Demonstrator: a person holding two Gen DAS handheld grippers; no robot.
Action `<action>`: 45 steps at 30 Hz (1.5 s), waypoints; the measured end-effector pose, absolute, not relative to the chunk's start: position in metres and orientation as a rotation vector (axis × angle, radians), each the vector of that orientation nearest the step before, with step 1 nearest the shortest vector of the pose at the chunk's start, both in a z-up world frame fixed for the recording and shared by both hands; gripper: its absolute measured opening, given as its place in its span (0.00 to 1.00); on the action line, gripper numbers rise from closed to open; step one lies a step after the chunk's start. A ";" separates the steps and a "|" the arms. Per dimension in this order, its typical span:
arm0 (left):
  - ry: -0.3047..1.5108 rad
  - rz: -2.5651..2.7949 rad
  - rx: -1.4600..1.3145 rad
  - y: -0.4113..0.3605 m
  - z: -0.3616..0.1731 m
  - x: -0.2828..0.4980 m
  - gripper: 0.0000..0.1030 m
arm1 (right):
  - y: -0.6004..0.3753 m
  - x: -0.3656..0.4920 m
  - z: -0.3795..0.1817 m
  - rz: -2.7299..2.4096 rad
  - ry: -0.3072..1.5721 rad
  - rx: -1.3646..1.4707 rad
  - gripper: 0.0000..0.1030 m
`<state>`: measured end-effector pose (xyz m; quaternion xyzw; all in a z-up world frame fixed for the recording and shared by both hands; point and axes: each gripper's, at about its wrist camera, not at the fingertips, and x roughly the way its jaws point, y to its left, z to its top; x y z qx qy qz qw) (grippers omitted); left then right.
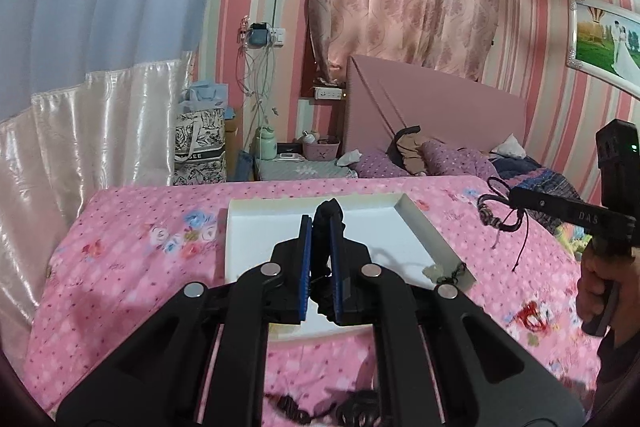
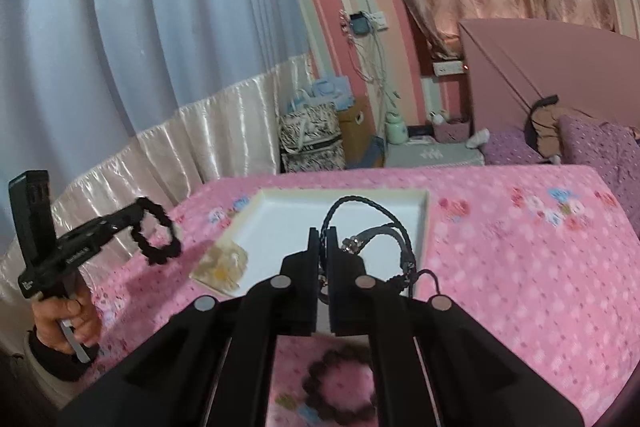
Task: Organize jewelry
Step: 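Lower both held items into the tray and open both grippers, then grasp the black claw clip with left while right grasps the red tassel cord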
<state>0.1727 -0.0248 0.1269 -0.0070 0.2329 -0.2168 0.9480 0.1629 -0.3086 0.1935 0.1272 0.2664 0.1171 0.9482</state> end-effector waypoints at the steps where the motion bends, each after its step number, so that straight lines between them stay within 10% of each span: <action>1: 0.482 -0.441 -0.020 -0.026 0.126 0.178 0.06 | -0.301 0.170 0.193 0.258 0.533 0.253 0.02; 26: 0.838 -0.421 0.049 -0.095 -0.007 0.270 0.10 | -0.244 0.242 0.066 0.189 0.831 0.153 0.06; 28: 0.835 -0.418 0.043 -0.094 -0.004 0.270 0.16 | -0.247 0.239 0.070 0.191 0.815 0.171 0.07; 30: 0.816 -0.406 0.042 -0.091 0.000 0.266 0.43 | -0.253 0.234 0.080 0.193 0.791 0.199 0.07; 33: 0.761 -0.390 0.027 -0.082 0.015 0.255 0.73 | -0.268 0.220 0.102 0.207 0.724 0.256 0.54; 45: 0.657 -0.340 -0.079 0.006 0.055 0.179 0.86 | -0.374 0.080 0.149 0.037 0.577 0.223 0.56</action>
